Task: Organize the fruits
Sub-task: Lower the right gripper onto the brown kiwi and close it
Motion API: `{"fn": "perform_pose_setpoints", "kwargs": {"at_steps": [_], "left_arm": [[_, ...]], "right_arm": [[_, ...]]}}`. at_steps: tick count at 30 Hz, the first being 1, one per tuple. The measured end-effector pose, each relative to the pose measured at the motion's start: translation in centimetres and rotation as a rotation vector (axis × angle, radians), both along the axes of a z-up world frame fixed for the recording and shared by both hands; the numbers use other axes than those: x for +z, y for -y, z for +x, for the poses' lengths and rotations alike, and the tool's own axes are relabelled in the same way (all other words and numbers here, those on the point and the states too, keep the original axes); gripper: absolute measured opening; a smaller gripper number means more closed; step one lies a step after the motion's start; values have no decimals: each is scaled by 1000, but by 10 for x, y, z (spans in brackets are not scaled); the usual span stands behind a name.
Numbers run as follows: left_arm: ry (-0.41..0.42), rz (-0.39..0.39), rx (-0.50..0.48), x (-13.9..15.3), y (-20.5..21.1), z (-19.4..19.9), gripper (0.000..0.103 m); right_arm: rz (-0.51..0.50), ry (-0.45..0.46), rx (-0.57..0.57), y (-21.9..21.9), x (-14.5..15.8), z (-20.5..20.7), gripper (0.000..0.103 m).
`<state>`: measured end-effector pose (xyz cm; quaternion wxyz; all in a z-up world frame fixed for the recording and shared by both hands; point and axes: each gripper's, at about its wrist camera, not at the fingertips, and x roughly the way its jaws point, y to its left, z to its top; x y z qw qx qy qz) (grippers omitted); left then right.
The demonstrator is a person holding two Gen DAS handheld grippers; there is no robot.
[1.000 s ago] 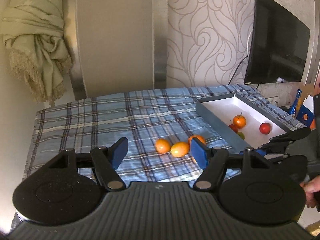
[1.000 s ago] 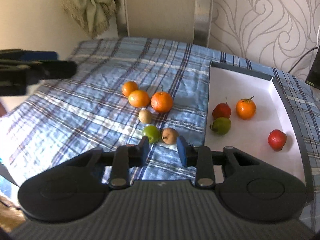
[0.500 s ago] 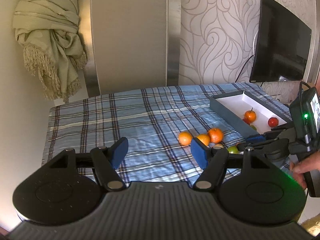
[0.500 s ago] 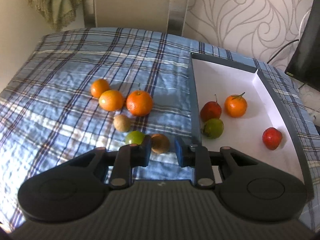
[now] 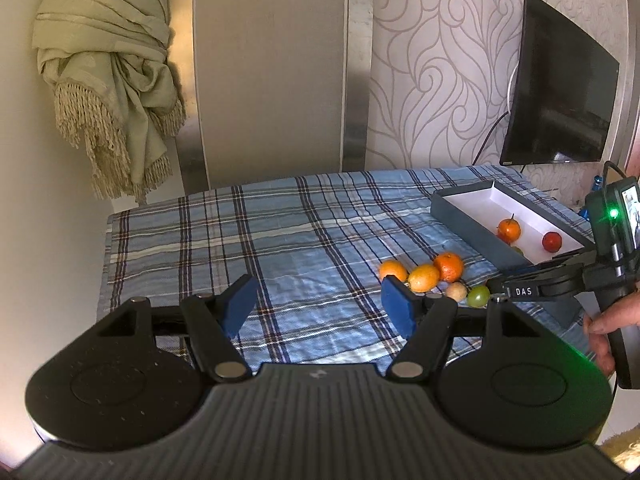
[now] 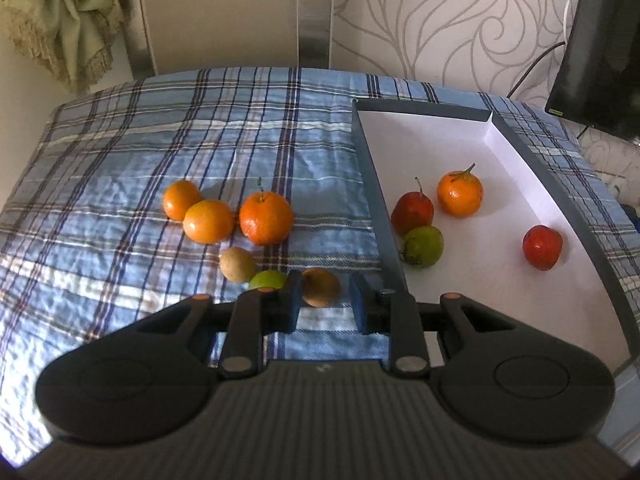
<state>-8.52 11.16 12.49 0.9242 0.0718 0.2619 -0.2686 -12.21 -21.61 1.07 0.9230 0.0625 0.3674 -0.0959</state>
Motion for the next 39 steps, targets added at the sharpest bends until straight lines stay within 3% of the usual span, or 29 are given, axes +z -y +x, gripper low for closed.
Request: {"fn": "perform_pose_setpoints", "kwargs": {"at_steps": [7, 15, 35, 39], "left_arm": [[-15, -16, -5, -3, 1, 6, 74], [-16, -19, -14, -5, 19, 5, 74], [-97, -7, -83, -39, 108, -6, 74], [-113, 9, -108, -49, 126, -9, 72]], "right_arm": [[86, 12, -8, 8, -5, 0, 26], [96, 35, 44, 11, -1, -5, 25], [59, 90, 281, 16, 58, -56, 25], [15, 108, 302, 17, 65, -69, 25]]}}
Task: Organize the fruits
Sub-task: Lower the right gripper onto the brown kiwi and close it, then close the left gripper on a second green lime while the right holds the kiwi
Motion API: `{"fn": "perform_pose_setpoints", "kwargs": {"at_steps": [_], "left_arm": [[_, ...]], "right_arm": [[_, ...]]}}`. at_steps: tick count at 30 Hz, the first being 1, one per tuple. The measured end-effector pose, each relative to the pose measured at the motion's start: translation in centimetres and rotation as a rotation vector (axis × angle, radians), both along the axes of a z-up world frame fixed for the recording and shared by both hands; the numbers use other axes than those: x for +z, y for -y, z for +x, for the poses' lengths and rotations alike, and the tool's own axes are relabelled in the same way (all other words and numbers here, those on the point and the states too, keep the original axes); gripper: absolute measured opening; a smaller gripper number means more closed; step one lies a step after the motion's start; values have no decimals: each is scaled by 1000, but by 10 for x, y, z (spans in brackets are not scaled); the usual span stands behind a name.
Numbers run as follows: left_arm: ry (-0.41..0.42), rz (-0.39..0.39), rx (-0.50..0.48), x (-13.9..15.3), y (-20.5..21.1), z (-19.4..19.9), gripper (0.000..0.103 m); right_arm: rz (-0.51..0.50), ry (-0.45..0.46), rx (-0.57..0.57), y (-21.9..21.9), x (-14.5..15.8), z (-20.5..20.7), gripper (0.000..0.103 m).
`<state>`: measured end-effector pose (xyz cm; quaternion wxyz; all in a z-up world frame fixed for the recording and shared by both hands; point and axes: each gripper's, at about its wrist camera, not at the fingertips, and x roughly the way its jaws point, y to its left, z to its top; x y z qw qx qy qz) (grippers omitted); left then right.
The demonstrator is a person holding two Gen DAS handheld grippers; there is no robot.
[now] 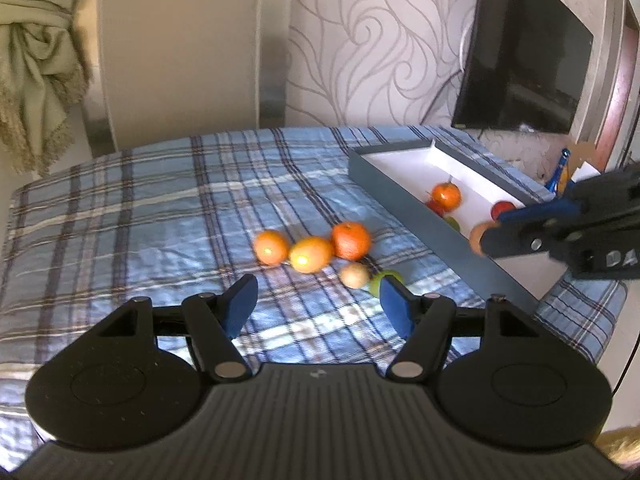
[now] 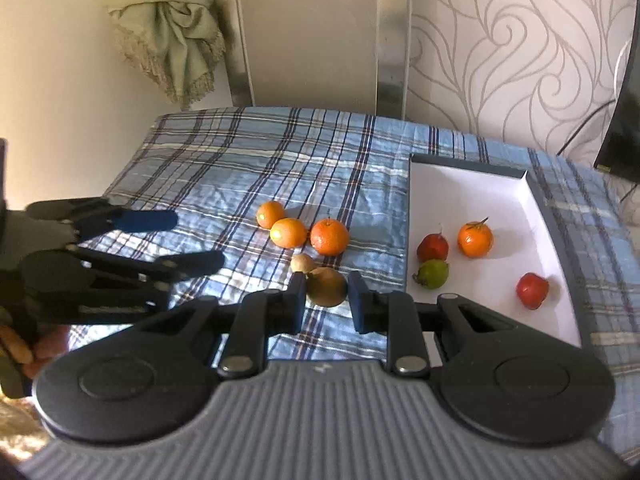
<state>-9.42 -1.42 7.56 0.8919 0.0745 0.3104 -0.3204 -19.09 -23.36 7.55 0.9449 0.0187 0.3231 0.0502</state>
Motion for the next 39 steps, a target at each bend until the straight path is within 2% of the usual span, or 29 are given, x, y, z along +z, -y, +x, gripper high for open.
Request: {"fn": "perform_pose_setpoints", "kwargs": {"at_steps": [6, 9, 11, 13, 18, 22, 27, 33, 39], "left_arm": [[-31, 14, -72, -16, 32, -9, 65], [-37, 23, -101, -24, 49, -13, 57], [-38, 32, -109, -29, 60, -14, 55], [-43, 48, -105, -35, 70, -12, 52], [-33, 88, -72, -48, 83, -6, 51], [-50, 99, -34, -54, 90, 5, 51], [-40, 108, -33, -56, 102, 14, 51], [-34, 103, -23, -56, 104, 14, 38], [-37, 109, -19, -55, 100, 11, 36]], "right_arm": [[-18, 44, 15, 10, 13, -17, 25], [-20, 54, 15, 17, 17, -23, 25], [-20, 55, 13, 22, 18, -27, 25], [-19, 60, 11, 28, 19, -31, 25], [-5, 89, 27, 35, 22, -42, 25], [-8, 94, 45, 38, 23, -49, 25], [4, 97, 48, 43, 22, -55, 25], [18, 97, 36, 51, 20, -59, 25], [41, 101, 40, 55, 19, -54, 25]]}}
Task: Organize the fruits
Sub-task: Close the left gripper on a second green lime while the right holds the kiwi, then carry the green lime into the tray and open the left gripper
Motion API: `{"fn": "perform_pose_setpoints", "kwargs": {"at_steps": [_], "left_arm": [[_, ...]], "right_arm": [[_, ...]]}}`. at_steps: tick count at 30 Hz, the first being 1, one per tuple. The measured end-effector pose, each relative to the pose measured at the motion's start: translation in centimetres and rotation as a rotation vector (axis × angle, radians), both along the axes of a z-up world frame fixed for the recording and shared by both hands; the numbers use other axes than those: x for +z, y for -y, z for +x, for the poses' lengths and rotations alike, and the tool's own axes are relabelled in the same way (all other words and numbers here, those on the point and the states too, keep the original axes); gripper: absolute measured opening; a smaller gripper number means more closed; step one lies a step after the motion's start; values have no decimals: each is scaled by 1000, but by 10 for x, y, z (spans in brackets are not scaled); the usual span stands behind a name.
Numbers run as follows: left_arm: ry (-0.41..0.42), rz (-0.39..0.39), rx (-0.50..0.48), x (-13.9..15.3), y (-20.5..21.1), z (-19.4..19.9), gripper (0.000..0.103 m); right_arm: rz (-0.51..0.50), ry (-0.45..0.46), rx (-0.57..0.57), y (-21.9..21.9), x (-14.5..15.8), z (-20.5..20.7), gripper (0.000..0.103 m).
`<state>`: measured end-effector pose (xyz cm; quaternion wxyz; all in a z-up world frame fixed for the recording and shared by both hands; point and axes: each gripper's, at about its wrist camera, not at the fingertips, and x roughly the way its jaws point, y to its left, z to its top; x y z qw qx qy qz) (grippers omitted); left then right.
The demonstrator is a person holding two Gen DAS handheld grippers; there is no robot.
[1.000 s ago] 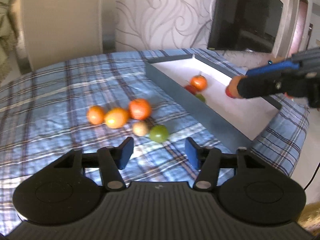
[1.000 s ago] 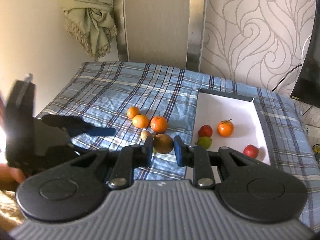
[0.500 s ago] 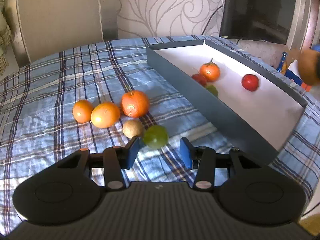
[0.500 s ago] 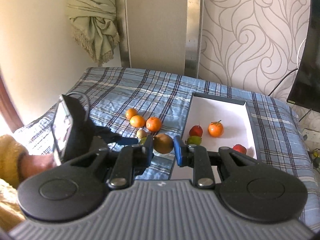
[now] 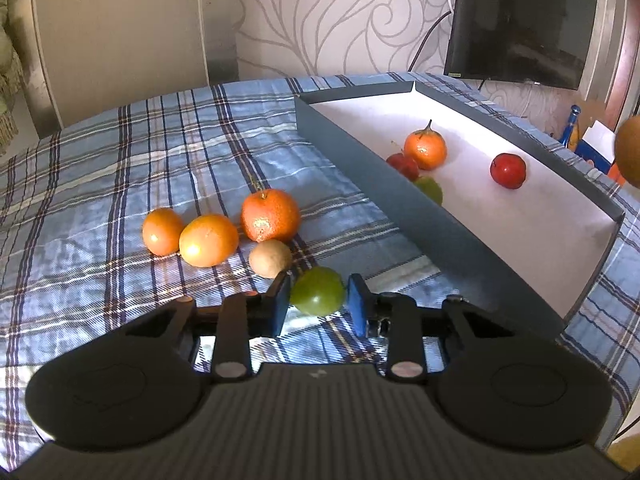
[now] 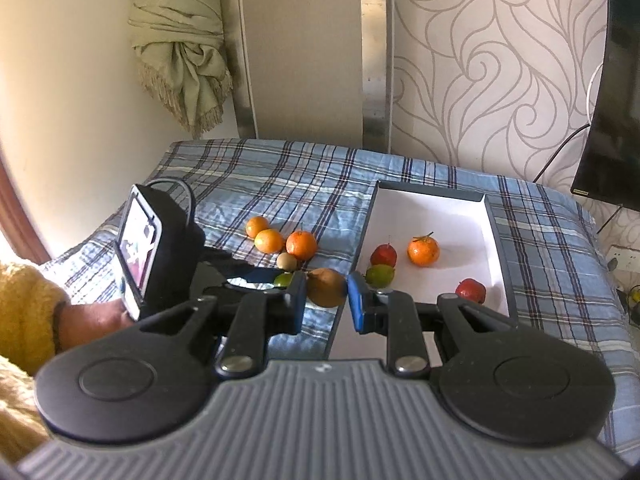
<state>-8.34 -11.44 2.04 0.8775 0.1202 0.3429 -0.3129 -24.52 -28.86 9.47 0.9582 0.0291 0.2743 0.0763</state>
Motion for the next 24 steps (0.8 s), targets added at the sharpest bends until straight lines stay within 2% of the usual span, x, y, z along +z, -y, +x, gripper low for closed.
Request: {"fn": "perform_pose_setpoints", "kwargs": {"at_steps": [1, 10, 17, 24], "left_arm": [[4, 2, -4, 0, 0, -1, 33], [-15, -27, 39, 14, -32, -14, 32], [19, -44, 91, 34, -63, -28, 32], [52, -46, 117, 52, -75, -33, 32]], "right_arm": [[3, 1, 5, -1, 0, 1, 25], [8, 1, 25, -3, -4, 10, 25], [24, -24, 55, -14, -14, 14, 25], [37, -25, 80, -27, -16, 16, 25]]}}
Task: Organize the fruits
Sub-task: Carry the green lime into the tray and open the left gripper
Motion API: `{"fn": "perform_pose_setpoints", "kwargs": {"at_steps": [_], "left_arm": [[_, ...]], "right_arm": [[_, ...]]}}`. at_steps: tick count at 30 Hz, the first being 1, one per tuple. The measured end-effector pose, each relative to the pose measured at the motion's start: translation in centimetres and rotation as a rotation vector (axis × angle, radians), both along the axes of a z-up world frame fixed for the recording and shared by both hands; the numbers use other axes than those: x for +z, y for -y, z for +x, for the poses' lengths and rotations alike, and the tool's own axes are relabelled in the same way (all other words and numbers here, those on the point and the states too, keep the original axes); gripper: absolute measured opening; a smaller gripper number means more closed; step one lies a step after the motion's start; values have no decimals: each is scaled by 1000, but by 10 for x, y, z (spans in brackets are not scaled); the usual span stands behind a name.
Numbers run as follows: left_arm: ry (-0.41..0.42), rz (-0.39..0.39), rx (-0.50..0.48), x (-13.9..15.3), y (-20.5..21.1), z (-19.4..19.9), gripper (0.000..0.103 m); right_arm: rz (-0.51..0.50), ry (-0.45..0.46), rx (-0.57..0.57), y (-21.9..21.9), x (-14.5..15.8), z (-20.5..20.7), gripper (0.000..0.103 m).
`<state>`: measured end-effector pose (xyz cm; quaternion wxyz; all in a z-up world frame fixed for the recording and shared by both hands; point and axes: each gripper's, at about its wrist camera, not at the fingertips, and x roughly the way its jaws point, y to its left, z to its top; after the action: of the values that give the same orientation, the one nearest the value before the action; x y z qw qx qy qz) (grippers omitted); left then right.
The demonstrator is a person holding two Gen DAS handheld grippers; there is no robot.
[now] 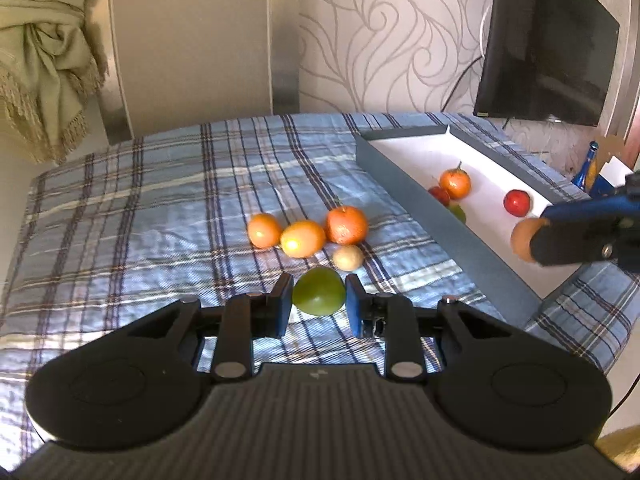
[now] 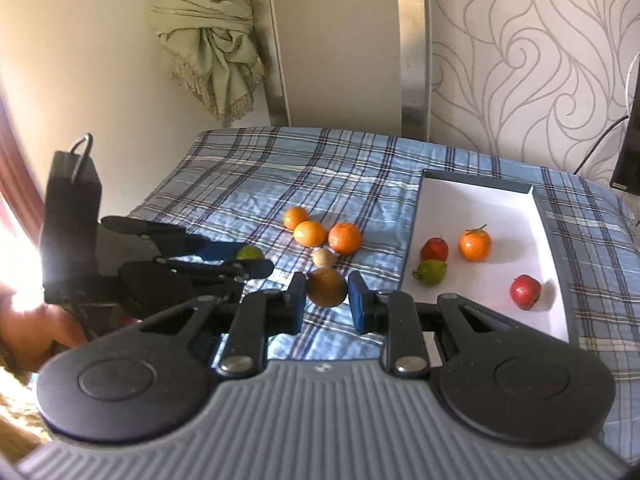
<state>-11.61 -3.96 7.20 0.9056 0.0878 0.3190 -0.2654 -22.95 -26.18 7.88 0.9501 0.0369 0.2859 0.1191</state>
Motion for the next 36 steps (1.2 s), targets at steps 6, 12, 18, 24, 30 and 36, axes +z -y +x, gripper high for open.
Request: {"fn": "perform_pose_setpoints", "kwargs": {"at_steps": [6, 12, 18, 24, 30, 36], "left_arm": [[-13, -1, 37, 8, -9, 6, 32], [3, -18, 33, 22, -8, 12, 32], [19, -39, 3, 37, 6, 21, 32], [29, -60, -26, 42, 17, 21, 32], [11, -58, -53, 38, 28, 22, 32], [32, -65, -99, 45, 47, 22, 32]], "right_arm": [[19, 3, -14, -3, -5, -2, 25], [40, 13, -63, 4, -2, -5, 25], [26, 41, -80, 5, 5, -8, 25], [31, 45, -117, 11, 5, -11, 25], [39, 33, -150, 17, 2, -13, 25], [39, 43, -192, 29, 4, -15, 25]]}}
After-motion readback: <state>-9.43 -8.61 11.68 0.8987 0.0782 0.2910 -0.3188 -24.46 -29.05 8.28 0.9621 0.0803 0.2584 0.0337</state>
